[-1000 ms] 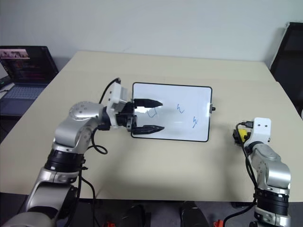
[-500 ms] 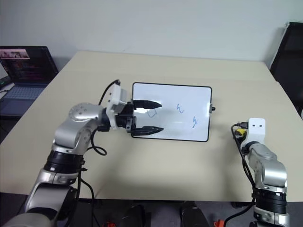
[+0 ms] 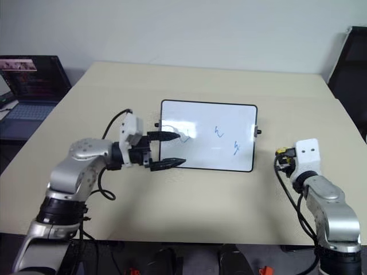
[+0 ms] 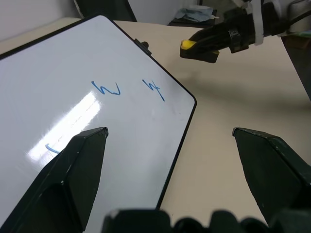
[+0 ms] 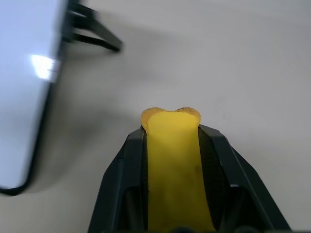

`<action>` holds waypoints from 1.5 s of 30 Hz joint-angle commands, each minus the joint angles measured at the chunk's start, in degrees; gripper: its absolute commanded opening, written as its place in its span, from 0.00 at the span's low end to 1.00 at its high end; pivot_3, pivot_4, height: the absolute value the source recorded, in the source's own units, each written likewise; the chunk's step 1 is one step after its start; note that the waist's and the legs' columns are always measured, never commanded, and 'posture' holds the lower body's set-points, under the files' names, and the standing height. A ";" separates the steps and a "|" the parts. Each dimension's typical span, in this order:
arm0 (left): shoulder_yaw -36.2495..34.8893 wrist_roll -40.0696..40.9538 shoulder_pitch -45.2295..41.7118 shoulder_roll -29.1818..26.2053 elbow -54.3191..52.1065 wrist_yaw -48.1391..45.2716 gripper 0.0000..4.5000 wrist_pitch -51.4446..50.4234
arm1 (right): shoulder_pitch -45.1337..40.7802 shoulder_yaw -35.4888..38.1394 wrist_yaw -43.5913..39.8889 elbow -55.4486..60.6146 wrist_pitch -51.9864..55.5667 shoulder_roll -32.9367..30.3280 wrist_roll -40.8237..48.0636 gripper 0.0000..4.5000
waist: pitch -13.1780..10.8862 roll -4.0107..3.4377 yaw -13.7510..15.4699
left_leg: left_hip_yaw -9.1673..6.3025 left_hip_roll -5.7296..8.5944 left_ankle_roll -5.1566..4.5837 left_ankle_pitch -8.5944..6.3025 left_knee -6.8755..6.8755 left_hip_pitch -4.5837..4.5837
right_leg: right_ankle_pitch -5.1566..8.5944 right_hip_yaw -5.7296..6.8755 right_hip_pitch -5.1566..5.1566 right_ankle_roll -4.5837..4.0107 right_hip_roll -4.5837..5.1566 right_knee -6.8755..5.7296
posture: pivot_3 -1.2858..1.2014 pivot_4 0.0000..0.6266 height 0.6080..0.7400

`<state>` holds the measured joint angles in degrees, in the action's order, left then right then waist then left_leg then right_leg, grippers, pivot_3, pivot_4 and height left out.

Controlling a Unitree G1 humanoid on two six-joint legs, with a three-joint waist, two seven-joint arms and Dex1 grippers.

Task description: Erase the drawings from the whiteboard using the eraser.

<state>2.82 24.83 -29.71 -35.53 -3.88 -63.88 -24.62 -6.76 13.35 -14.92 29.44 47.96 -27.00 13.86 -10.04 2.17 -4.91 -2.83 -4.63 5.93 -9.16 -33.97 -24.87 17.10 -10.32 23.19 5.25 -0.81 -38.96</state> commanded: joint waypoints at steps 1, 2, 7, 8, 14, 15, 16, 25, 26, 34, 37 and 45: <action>-2.04 1.66 0.39 0.15 -4.17 2.23 1.00 -0.97 | 0.48 -1.72 -1.26 7.74 -1.64 -0.78 0.75 0.25 | 0.00 0.00 0.01 | 0.00 0.00 0.01 0.00 -0.02 0.00 | 0.00 0.00 0.00 0.00 0.00 -0.01 | 0.52 0.24 1.00; -2.11 2.00 0.62 0.27 -4.60 2.60 1.00 -1.37 | 0.52 -2.84 -1.76 9.03 -2.60 -0.37 1.10 0.25 | 0.00 0.00 0.01 | -0.01 0.00 0.01 0.01 -0.03 0.00 | 0.00 0.00 0.00 -0.01 0.00 -0.01 | 0.52 0.24 1.00; -2.03 3.01 1.49 0.10 -5.19 2.61 1.00 -2.00 | -3.34 -9.49 -1.83 11.77 -2.21 1.04 0.98 0.25 | 0.00 0.00 -0.18 | 0.00 0.00 0.01 0.01 -0.04 0.01 | 0.00 -0.01 0.00 -0.02 0.00 -0.01 | 0.52 0.24 1.00; -1.95 3.18 1.44 0.02 -5.01 2.34 1.00 -2.06 | -4.01 -11.00 -2.00 11.39 -3.00 0.74 0.01 0.25 | 0.00 0.00 -0.18 | 0.00 0.00 0.01 0.01 -0.05 0.01 | 0.00 -0.01 0.00 -0.02 0.00 -0.01 | 0.52 0.24 1.00; -0.74 2.40 2.51 -1.23 -4.78 -0.78 1.00 -0.95 | -8.82 -19.37 -2.01 4.44 -6.39 -1.26 -6.94 0.25 | 0.00 0.00 -0.02 | -0.01 0.00 0.01 0.01 -0.04 0.00 | 0.01 0.02 0.01 -0.02 0.01 0.02 | 0.52 0.24 1.00; -0.59 1.91 2.80 -1.44 -4.43 -1.10 1.00 -0.42 | -9.37 -19.50 -1.58 3.53 -6.73 -0.53 -7.19 0.25 | 0.00 0.00 0.01 | -0.01 0.01 0.01 0.01 -0.03 -0.01 | 0.01 0.02 0.01 -0.02 0.01 0.02 | 0.52 0.24 1.00; -0.41 1.66 3.21 -1.71 -4.33 -1.59 1.00 -0.08 | -9.97 -20.11 -1.35 2.24 -7.35 -0.09 -7.92 0.25 | 0.00 0.00 0.02 | -0.02 0.00 0.01 0.01 -0.02 -0.01 | 0.01 0.03 0.01 -0.03 0.01 0.02 | 0.52 0.24 1.00; 0.27 0.98 3.42 -2.58 -3.14 -4.30 1.00 1.61 | -14.52 -25.10 -2.71 -10.05 -11.26 0.83 -14.41 0.25 | 0.00 0.00 -0.01 | -0.02 0.00 0.01 0.01 -0.01 0.00 | 0.01 0.04 0.02 -0.03 0.00 0.00 | 0.52 0.24 1.00; 0.24 0.97 3.28 -2.58 -3.08 -4.32 1.00 1.62 | -14.15 -25.61 -3.70 -10.04 -10.05 0.21 -14.49 0.25 | 0.00 0.00 0.00 | -0.02 0.00 0.01 0.01 -0.01 -0.01 | 0.01 0.04 0.02 -0.04 0.00 0.00 | 0.52 0.24 1.00; 0.18 0.68 2.96 -2.11 -2.48 -4.60 1.00 2.21 | -14.36 -25.37 -6.01 -10.11 -8.20 -3.53 -17.35 0.25 | 0.03 0.04 0.01 | -0.03 0.00 -0.01 0.04 -0.15 0.02 | 0.08 0.04 -0.03 -0.29 0.01 -0.03 | 0.52 0.24 1.00; 0.31 0.57 2.99 -1.95 -2.11 -4.63 1.00 2.68 | -16.45 -23.92 -3.37 -12.23 -9.73 -2.83 -19.24 0.25 | 0.03 0.04 -0.04 | -0.03 0.00 -0.07 0.08 -0.30 0.02 | 0.00 0.03 -0.04 -0.36 0.00 -0.04 | 0.52 0.24 1.00; 0.57 0.91 2.62 -1.66 -2.96 -3.99 1.00 1.90 | -14.35 -28.29 -10.58 -9.35 -6.19 -4.17 -18.36 0.25 | 0.03 0.05 -0.10 | -0.03 -0.02 -0.11 0.11 -0.38 0.02 | -0.09 0.03 -0.06 -0.35 0.00 -0.03 | 0.52 0.24 1.00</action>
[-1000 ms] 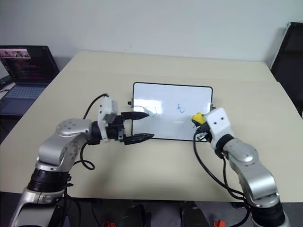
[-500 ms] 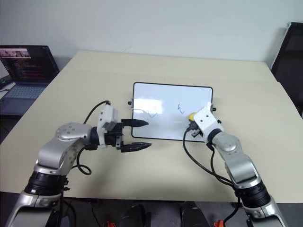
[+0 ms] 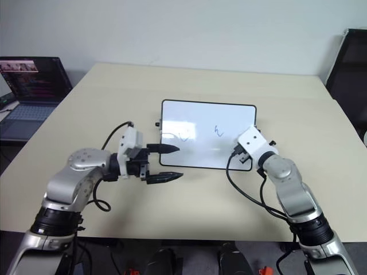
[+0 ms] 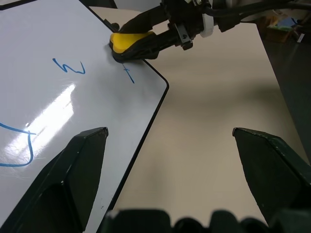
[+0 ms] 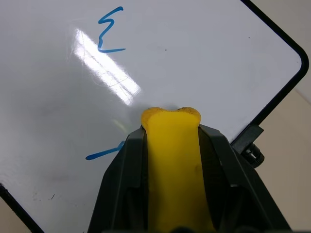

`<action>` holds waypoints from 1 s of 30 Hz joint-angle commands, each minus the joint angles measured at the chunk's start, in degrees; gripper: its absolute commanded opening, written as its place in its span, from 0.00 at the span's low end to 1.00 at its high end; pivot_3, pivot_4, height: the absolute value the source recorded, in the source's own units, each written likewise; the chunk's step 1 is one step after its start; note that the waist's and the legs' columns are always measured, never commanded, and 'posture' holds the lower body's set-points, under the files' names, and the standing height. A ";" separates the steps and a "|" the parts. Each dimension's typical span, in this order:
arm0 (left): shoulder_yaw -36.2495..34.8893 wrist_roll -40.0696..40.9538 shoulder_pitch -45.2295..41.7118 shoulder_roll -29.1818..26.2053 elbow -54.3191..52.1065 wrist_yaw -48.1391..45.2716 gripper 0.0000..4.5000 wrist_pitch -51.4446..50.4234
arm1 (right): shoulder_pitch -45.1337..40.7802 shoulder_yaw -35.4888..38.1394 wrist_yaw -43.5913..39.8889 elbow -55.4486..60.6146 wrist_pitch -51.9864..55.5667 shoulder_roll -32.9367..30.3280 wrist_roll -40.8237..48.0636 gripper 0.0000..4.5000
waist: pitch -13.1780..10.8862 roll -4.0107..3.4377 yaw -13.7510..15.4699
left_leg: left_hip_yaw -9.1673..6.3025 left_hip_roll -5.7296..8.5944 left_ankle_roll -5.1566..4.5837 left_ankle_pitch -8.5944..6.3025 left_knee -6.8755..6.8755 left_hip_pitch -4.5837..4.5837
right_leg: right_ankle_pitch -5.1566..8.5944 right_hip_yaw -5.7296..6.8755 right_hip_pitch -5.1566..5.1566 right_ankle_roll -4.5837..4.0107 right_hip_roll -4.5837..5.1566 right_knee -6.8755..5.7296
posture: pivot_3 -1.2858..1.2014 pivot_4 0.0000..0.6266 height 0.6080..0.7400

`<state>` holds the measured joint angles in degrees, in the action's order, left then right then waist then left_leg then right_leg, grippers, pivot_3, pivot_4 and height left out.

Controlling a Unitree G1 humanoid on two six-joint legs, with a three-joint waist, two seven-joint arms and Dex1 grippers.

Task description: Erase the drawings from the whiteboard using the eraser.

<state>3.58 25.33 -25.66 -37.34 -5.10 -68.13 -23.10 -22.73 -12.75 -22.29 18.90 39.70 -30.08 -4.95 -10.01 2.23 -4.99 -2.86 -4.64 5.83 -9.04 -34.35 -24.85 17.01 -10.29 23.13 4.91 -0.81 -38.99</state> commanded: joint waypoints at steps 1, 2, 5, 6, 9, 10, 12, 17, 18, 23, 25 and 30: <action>-0.14 0.42 -1.62 0.18 -1.87 0.36 1.00 0.18 | 2.15 -3.42 -4.69 2.15 2.49 -1.87 0.25 0.25 | 0.00 0.00 -0.02 | 0.00 0.00 0.00 0.00 0.01 0.00 | 0.00 0.00 0.00 0.00 0.00 0.00 | 0.52 0.24 1.00; -0.11 0.44 -1.76 0.20 -1.95 0.45 1.00 0.04 | 2.51 -4.26 -5.76 2.85 2.83 -2.41 0.07 0.25 | 0.00 0.00 -0.02 | 0.00 0.00 0.00 0.00 0.02 0.00 | 0.00 0.00 0.01 0.00 0.00 0.00 | 0.52 0.24 1.00; 0.03 0.60 -2.21 0.20 -2.15 0.69 1.00 -0.49 | 2.18 -5.52 -6.23 3.33 2.65 -3.18 -1.74 0.25 | 0.00 0.00 -0.06 | 0.00 0.00 0.00 0.00 0.01 0.00 | 0.00 0.00 0.01 0.00 0.00 0.00 | 0.52 0.24 1.00; 0.10 0.68 -2.37 0.19 -2.21 0.78 1.00 -0.67 | 1.67 -5.29 -5.17 2.92 2.29 -3.01 -2.82 0.25 | 0.00 0.00 -0.07 | 0.00 0.00 0.00 0.00 0.00 0.00 | 0.00 -0.01 0.01 0.00 0.00 0.00 | 0.52 0.24 1.00; 0.30 0.90 -2.70 0.17 -2.60 1.02 1.00 -1.22 | -0.79 -1.97 1.35 0.48 0.86 -1.46 -6.52 0.25 | 0.00 0.00 -0.08 | 0.00 0.01 0.00 0.01 -0.04 0.00 | -0.04 -0.01 0.02 -0.01 0.00 0.00 | 0.52 0.24 1.00; 0.34 0.96 -2.80 0.19 -2.72 1.13 1.00 -1.40 | -1.12 -1.09 2.40 -0.03 0.69 -1.34 -7.06 0.25 | 0.00 0.00 -0.06 | 0.00 0.01 0.00 0.01 -0.07 0.00 | -0.06 -0.01 0.02 -0.01 0.00 0.00 | 0.52 0.24 1.00; 0.42 1.10 -2.98 0.19 -3.03 1.37 1.00 -1.82 | -0.98 -0.53 2.25 -0.41 0.84 -1.70 -7.33 0.25 | 0.00 0.01 0.00 | 0.01 0.02 0.00 0.01 -0.12 -0.01 | -0.08 -0.02 0.02 0.01 0.01 0.00 | 0.52 0.24 1.00; 0.39 1.31 -3.15 0.19 -3.76 1.68 1.00 -2.67 | 1.69 -3.51 -4.93 2.57 2.80 -3.37 -5.08 0.25 | 0.01 0.02 0.08 | 0.01 0.01 0.00 0.01 -0.05 -0.01 | -0.06 -0.01 0.01 0.01 0.00 0.03 | 0.52 0.24 1.00; 0.36 1.32 -3.21 0.22 -3.82 1.73 1.00 -2.78 | 2.13 -4.31 -6.11 3.25 3.04 -3.71 -4.91 0.24 | 0.01 0.01 0.08 | 0.01 0.00 0.00 0.00 -0.03 -0.01 | -0.05 -0.01 0.01 0.01 0.00 0.03 | 0.52 0.24 1.00; 0.31 1.47 -3.42 0.28 -4.07 2.03 1.00 -3.22 | 3.35 -7.00 -8.96 5.39 4.22 -3.92 -5.34 0.24 | 0.01 0.01 -0.18 | 0.01 0.00 0.00 0.01 -0.04 0.00 | -0.06 -0.02 0.02 0.01 0.00 0.02 | 0.52 0.24 1.00; 0.31 1.53 -3.40 0.25 -4.16 2.10 1.00 -3.30 | 2.90 -6.30 -7.41 4.84 3.70 -3.52 -6.67 0.24 | 0.01 0.02 -0.16 | 0.01 0.01 0.00 0.01 -0.06 0.00 | -0.08 -0.03 0.02 0.01 0.00 0.01 | 0.52 0.24 1.00; -0.15 1.80 -2.67 -0.03 -3.98 2.42 1.00 -3.47 | 2.23 -1.81 -4.78 5.27 3.14 -2.36 -6.35 0.24 | 0.00 0.02 -0.08 | 0.01 0.02 0.00 0.01 -0.14 -0.01 | -0.08 -0.03 0.02 0.01 0.01 0.01 | 0.52 0.24 1.00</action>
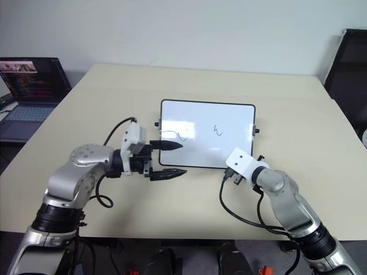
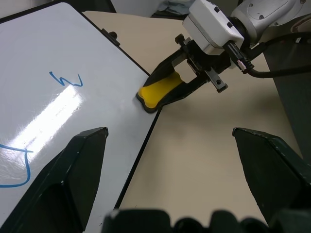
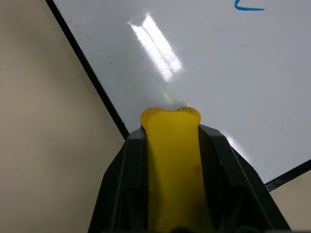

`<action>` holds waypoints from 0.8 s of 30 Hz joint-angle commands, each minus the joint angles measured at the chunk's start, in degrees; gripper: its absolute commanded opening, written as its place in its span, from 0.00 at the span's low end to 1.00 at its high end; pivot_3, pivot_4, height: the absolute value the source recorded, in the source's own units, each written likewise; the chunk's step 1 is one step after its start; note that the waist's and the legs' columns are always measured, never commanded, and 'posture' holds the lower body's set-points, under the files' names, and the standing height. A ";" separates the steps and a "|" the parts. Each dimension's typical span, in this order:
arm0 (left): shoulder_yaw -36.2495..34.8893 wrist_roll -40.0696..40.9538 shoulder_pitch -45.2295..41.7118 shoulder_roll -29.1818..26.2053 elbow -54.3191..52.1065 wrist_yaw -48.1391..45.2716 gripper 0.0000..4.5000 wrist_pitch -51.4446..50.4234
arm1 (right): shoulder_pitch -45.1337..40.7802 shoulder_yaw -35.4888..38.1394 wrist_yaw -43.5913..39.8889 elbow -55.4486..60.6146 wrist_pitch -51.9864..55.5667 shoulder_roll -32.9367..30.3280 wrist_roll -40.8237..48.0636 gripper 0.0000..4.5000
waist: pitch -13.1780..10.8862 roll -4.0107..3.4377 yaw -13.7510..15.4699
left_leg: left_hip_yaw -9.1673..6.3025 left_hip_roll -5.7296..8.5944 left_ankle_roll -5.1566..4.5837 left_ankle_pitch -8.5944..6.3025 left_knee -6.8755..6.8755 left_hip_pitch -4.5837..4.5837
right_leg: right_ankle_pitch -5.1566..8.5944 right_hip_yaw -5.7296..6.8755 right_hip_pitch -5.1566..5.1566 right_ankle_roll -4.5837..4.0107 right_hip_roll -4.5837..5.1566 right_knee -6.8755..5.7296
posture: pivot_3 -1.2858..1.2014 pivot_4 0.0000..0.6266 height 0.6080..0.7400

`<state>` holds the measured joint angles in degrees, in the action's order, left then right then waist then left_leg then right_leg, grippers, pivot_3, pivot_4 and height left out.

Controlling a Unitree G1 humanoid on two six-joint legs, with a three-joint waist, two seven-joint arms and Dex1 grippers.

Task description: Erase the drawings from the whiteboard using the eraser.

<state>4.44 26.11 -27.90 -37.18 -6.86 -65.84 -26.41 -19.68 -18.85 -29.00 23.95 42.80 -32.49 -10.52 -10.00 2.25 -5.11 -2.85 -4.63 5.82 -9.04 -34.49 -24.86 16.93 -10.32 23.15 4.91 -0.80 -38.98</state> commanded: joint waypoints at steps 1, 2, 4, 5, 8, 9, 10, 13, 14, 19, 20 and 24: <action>-1.45 1.06 -0.04 -0.31 -2.01 0.51 1.00 -0.20 | -0.48 5.16 1.62 0.71 -0.17 -0.16 -0.14 0.24 | 0.00 0.00 0.09 | 0.00 0.00 0.00 0.00 0.00 0.00 | 0.00 0.00 0.00 0.00 0.00 0.00 | 0.52 0.24 1.00; -1.94 1.21 0.38 -0.42 -1.87 0.91 1.00 -0.37 | -0.04 6.22 1.28 1.35 -0.25 -0.01 0.80 0.24 | 0.00 0.00 0.12 | 0.00 0.00 0.00 0.00 0.01 -0.01 | 0.00 0.00 0.00 0.00 0.00 0.01 | 0.52 0.24 1.00; -2.73 1.58 1.13 -0.52 -2.02 1.59 1.00 -0.75 | 0.79 7.93 0.70 2.60 -0.46 0.54 2.43 0.24 | 0.00 0.00 0.13 | 0.00 0.00 0.00 0.00 0.07 -0.02 | 0.01 0.01 0.01 0.01 0.00 0.02 | 0.52 0.24 1.00; -3.63 1.69 2.03 -0.60 -1.96 2.36 1.00 -0.70 | 1.45 9.74 0.26 4.13 -0.15 1.76 4.46 0.24 | 0.00 0.00 0.14 | 0.00 0.00 0.00 0.00 0.12 -0.02 | 0.03 0.01 0.02 0.00 0.00 0.03 | 0.52 0.24 1.00; -7.46 1.11 5.42 0.23 -1.07 6.96 1.00 0.97 | 4.32 14.56 -1.67 9.37 -0.95 4.28 10.51 0.24 | -0.01 0.00 -0.02 | 0.00 -0.02 0.00 0.00 0.41 -0.01 | 0.02 0.02 0.10 0.09 -0.02 0.02 | 0.52 0.24 1.00; -8.69 1.14 6.57 0.75 -1.11 8.58 1.00 1.30 | 5.36 15.70 -1.60 10.43 -2.38 4.89 11.49 0.24 | -0.01 -0.01 0.01 | -0.01 -0.04 0.00 0.00 0.51 -0.01 | 0.03 0.05 0.13 0.14 -0.03 0.01 | 0.52 0.24 1.00; -10.09 1.11 8.61 1.08 -1.60 10.12 1.00 1.70 | 7.55 17.24 -1.05 11.47 -4.63 5.39 12.00 0.24 | -0.01 -0.01 0.11 | -0.03 -0.04 -0.01 -0.01 0.55 -0.02 | 0.08 0.08 0.13 0.19 -0.03 0.00 | 0.52 0.24 1.00; -12.68 1.44 12.49 2.01 -3.79 13.55 1.00 2.21 | 13.52 19.98 0.31 13.76 -10.20 7.23 13.54 0.24 | -0.01 -0.01 0.32 | -0.05 -0.03 0.09 -0.09 0.59 -0.03 | 0.24 0.12 0.08 0.24 0.00 0.04 | 0.52 0.24 1.00; -13.16 1.79 12.94 2.50 -4.56 14.71 1.00 1.96 | 14.87 20.32 0.69 14.22 -11.50 8.39 14.44 0.24 | -0.01 0.00 0.36 | -0.05 -0.03 0.13 -0.11 0.59 -0.03 | 0.28 0.12 0.07 0.25 0.00 0.05 | 0.52 0.24 1.00; -13.65 3.08 14.86 3.83 -8.64 18.14 1.00 0.07 | 19.36 19.28 2.06 14.25 -17.28 12.55 16.44 0.24 | -0.02 0.02 0.41 | -0.08 -0.02 0.15 -0.11 0.52 -0.04 | 0.41 0.13 0.06 -0.03 0.01 0.01 | 0.52 0.24 1.00; -13.40 3.32 14.87 3.79 -9.72 18.75 1.00 -0.58 | 20.06 18.43 2.28 13.71 -18.40 12.59 15.85 0.24 | -0.02 0.02 0.36 | -0.07 -0.01 0.16 -0.11 0.48 -0.01 | 0.42 0.12 0.02 -0.08 0.02 0.02 | 0.52 0.24 1.00; -13.02 4.30 13.40 3.51 -12.29 20.81 1.00 -3.22 | 20.20 17.79 3.47 12.31 -20.24 13.78 16.69 0.24 | -0.02 0.02 0.32 | -0.06 0.00 0.14 -0.09 0.45 0.04 | 0.37 0.12 0.02 -0.13 0.03 -0.01 | 0.52 0.24 1.00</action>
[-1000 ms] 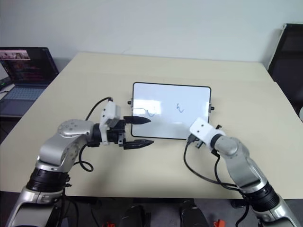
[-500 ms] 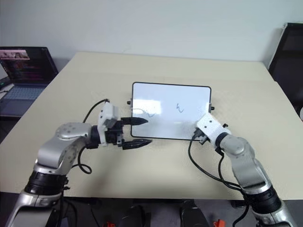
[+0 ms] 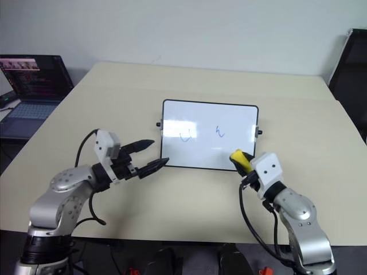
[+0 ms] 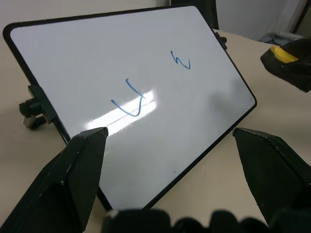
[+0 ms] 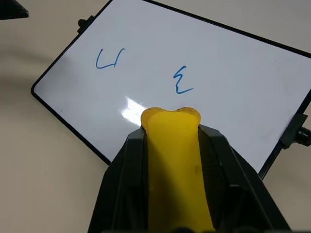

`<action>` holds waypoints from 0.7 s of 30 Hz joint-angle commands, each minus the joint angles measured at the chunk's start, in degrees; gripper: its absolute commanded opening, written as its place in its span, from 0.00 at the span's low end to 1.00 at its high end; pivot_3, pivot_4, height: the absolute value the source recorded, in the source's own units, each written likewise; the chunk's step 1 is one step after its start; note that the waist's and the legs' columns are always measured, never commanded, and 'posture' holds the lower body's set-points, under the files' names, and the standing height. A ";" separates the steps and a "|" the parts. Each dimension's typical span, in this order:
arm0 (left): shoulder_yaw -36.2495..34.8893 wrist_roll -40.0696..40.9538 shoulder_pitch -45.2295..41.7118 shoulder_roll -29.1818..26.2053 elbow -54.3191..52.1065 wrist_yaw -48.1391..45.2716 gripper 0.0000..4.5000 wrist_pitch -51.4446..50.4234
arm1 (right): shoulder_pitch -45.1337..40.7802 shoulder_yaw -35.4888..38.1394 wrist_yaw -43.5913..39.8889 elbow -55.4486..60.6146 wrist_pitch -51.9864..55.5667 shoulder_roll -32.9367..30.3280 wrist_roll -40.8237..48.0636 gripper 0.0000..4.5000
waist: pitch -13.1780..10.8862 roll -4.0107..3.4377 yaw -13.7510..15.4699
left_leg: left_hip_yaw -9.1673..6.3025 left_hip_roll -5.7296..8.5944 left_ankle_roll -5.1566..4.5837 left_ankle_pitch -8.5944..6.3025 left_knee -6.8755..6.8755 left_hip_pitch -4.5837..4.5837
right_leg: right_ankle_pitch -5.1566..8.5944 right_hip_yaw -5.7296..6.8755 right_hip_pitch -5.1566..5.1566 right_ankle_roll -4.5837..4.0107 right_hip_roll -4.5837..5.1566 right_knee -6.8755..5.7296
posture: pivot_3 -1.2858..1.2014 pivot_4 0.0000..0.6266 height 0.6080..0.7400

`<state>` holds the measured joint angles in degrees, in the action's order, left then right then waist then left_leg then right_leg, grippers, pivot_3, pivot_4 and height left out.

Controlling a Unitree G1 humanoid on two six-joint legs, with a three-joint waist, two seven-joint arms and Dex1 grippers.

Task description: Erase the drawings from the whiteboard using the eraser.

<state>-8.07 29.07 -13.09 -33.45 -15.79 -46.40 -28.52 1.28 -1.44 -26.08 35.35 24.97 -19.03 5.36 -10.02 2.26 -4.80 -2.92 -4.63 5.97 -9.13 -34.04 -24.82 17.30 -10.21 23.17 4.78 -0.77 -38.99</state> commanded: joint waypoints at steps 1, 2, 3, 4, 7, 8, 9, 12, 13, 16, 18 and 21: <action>-0.39 1.47 -1.80 -0.24 -3.67 1.71 1.00 -1.52 | -1.05 0.40 0.33 0.73 -2.37 0.32 1.38 0.24 | 0.00 0.00 0.01 | 0.00 0.00 0.00 0.00 0.00 0.00 | 0.00 0.00 0.00 0.00 0.00 0.00 | 0.52 0.24 1.00; -0.17 1.45 -2.28 -0.26 -3.89 1.91 1.00 -1.76 | -1.35 0.50 -0.04 0.53 -1.95 0.31 2.24 0.24 | 0.00 0.00 0.01 | 0.00 0.00 0.00 0.00 0.00 0.00 | 0.00 0.00 -0.01 0.00 0.00 0.00 | 0.52 0.24 1.00; 0.00 1.36 -2.71 -0.26 -3.98 1.98 1.00 -1.84 | -1.62 0.51 -0.30 0.32 -1.82 0.13 2.58 0.24 | 0.00 0.00 0.01 | 0.00 0.00 0.00 0.00 0.00 0.00 | 0.00 0.01 -0.01 0.00 0.00 0.01 | 0.52 0.24 1.00; 0.07 1.34 -3.04 -0.24 -4.00 2.03 1.00 -1.93 | -1.84 0.50 -0.44 0.12 -1.78 -0.06 2.73 0.24 | 0.00 0.00 0.01 | 0.00 0.00 0.00 0.00 0.00 0.00 | 0.00 0.01 0.00 0.00 0.00 0.01 | 0.52 0.24 1.00; 0.21 1.42 -3.91 -0.28 -4.15 2.11 1.00 -2.34 | -2.47 -0.03 -0.73 -0.52 -2.58 -0.75 2.55 0.24 | 0.00 0.00 0.02 | 0.00 0.00 0.00 0.00 0.03 -0.01 | 0.01 0.01 0.00 0.01 0.00 0.03 | 0.52 0.24 1.00; 0.24 1.51 -4.18 -0.32 -4.33 2.22 1.00 -2.65 | -2.65 -0.25 -0.75 -0.65 -2.77 -0.87 2.55 0.24 | 0.00 0.00 0.02 | 0.00 0.00 0.00 0.00 0.04 -0.01 | 0.02 0.01 0.00 0.00 0.00 0.03 | 0.52 0.24 1.00; 0.27 1.66 -4.30 -0.38 -4.71 2.37 1.00 -3.05 | -2.77 -0.46 -0.64 -0.63 -2.76 -0.91 2.56 0.24 | 0.00 0.00 0.02 | 0.00 0.00 0.00 0.00 0.06 -0.01 | 0.02 0.01 0.01 0.00 -0.01 0.03 | 0.52 0.24 1.00; 0.56 2.07 -4.40 -0.53 -6.57 2.85 1.00 -4.50 | -3.30 -1.21 -0.47 -0.51 -1.94 -1.43 2.26 0.24 | 0.00 0.00 0.02 | 0.00 -0.01 0.00 0.00 0.08 -0.01 | 0.02 0.01 0.02 0.00 -0.02 0.03 | 0.52 0.24 1.00; 0.85 2.25 -4.57 -0.73 -7.35 2.80 1.00 -5.14 | -3.86 -1.56 -0.19 -0.69 -1.30 -1.94 1.54 0.24 | 0.00 0.00 0.02 | 0.00 -0.01 0.00 0.00 0.08 -0.02 | 0.02 0.01 0.02 0.00 -0.02 0.03 | 0.52 0.24 1.00; 1.51 2.78 -5.10 -1.30 -8.58 2.63 1.00 -6.52 | -5.89 -2.54 0.79 -1.73 0.27 -3.65 -0.94 0.24 | 0.00 0.00 0.02 | 0.00 0.00 0.00 0.00 0.05 -0.02 | 0.02 0.01 0.01 0.01 -0.01 0.03 | 0.52 0.24 1.00; 2.14 1.92 -5.44 -2.46 -7.80 1.17 1.00 -5.92 | -8.87 -3.06 1.60 -3.06 1.48 -4.65 -2.86 0.24 | 0.00 0.00 0.02 | -0.01 0.00 0.00 0.00 0.03 -0.01 | 0.01 0.01 0.00 0.01 -0.01 0.01 | 0.52 0.24 1.00; 2.35 1.99 -6.37 -3.10 -6.48 0.32 1.00 -5.65 | -12.81 -4.07 1.69 -4.53 1.94 -5.52 -4.41 0.24 | 0.00 0.00 -0.01 | 0.00 0.00 0.00 0.01 0.00 0.00 | -0.01 0.00 0.01 0.01 -0.02 0.00 | 0.52 0.24 1.00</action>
<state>-5.50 30.47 -18.17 -36.07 -21.85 -45.60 -34.80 -9.80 -4.98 -24.74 30.13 26.94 -24.01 2.03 -10.02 2.27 -4.81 -2.92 -4.62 5.96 -9.12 -34.04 -24.82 17.29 -10.21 23.17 4.79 -0.78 -38.98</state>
